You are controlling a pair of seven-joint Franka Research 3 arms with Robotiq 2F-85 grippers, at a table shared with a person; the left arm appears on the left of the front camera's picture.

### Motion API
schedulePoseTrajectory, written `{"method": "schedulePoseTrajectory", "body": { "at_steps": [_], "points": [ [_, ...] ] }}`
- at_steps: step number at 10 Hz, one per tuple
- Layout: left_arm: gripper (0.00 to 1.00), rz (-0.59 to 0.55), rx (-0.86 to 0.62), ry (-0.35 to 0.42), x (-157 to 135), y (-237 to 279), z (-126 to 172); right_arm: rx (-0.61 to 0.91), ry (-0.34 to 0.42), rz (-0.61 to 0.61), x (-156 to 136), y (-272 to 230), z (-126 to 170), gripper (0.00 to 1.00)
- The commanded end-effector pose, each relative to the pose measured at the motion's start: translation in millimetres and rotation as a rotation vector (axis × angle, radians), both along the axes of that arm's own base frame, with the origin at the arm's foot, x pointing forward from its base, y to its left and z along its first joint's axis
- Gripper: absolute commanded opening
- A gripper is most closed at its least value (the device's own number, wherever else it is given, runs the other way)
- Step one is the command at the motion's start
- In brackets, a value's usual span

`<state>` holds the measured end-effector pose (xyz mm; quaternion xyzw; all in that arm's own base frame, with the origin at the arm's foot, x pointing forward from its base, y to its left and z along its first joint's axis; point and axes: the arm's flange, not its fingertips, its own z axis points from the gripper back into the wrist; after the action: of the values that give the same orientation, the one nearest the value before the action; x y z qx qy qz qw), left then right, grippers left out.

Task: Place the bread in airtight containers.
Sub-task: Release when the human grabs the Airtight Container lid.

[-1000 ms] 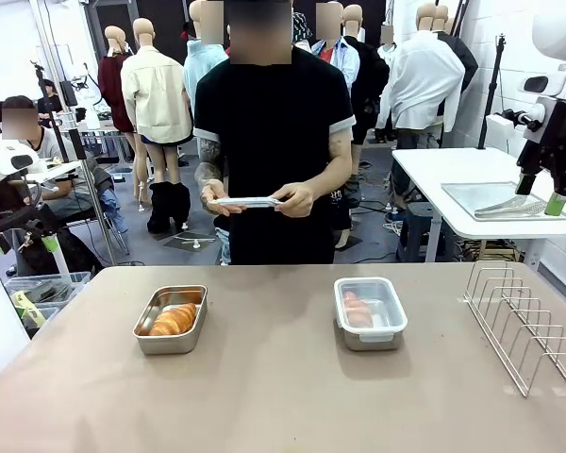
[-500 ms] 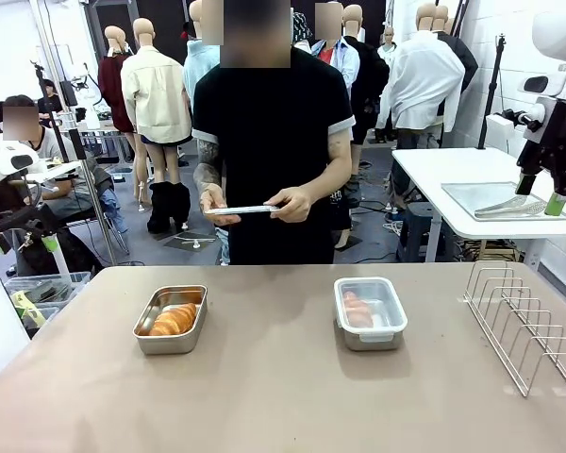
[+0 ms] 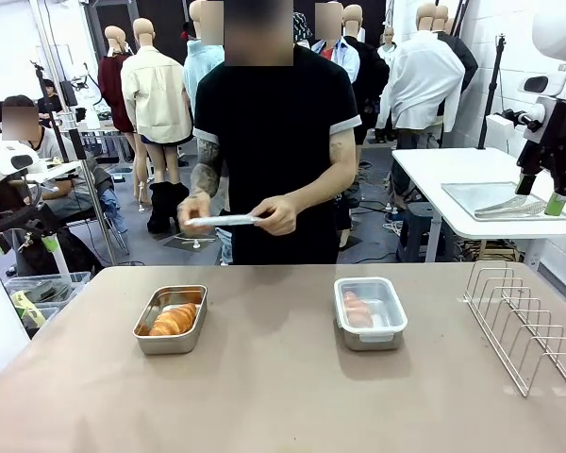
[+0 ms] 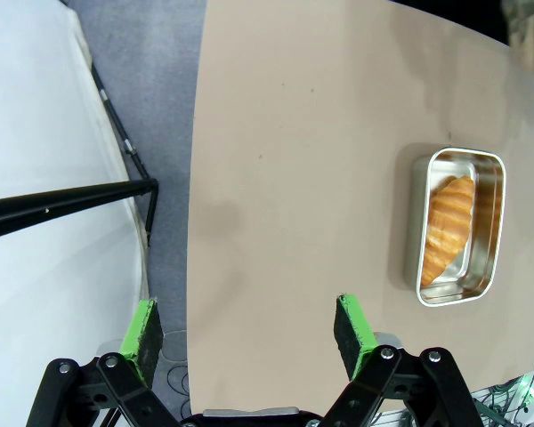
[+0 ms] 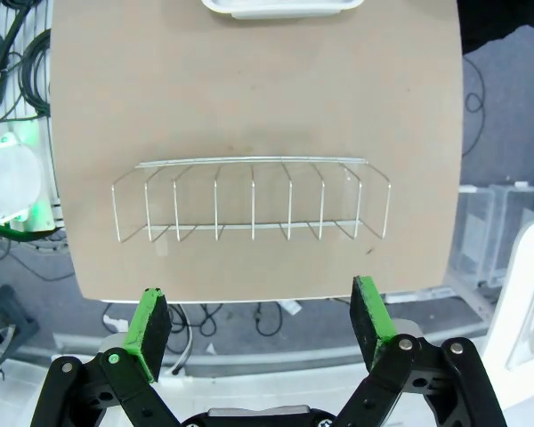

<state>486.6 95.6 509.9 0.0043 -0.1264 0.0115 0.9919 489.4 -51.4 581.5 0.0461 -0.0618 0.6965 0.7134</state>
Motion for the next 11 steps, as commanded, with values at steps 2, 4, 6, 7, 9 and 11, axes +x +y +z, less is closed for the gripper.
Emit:
{"method": "schedulePoseTrajectory", "body": {
  "at_steps": [2,4,6,7,9,11],
  "points": [
    [1.0,0.019,0.001,-0.015,-1.5,-0.6,-0.5,0.008,0.009,0.005,-2.0,-0.1,-0.4,1.0],
    [1.0,0.019,0.001,-0.015,-1.5,-0.6,-0.5,0.008,0.009,0.005,-2.0,-0.1,-0.4,1.0],
    [1.0,0.019,0.001,-0.015,-1.5,-0.6,-0.5,0.008,0.009,0.005,-2.0,-0.1,-0.4,1.0],
    [1.0,0.019,0.001,-0.015,-1.5,-0.6,-0.5,0.008,0.009,0.005,-2.0,-0.1,-0.4,1.0],
    [1.0,0.019,0.001,-0.015,-1.5,-0.6,-0.5,0.008,0.009,0.005,-2.0,-0.1,-0.4,1.0],
    [1.0,0.019,0.001,-0.015,-1.5,-0.6,-0.5,0.008,0.009,0.005,-2.0,-0.1,-0.4,1.0]
  ]
}}
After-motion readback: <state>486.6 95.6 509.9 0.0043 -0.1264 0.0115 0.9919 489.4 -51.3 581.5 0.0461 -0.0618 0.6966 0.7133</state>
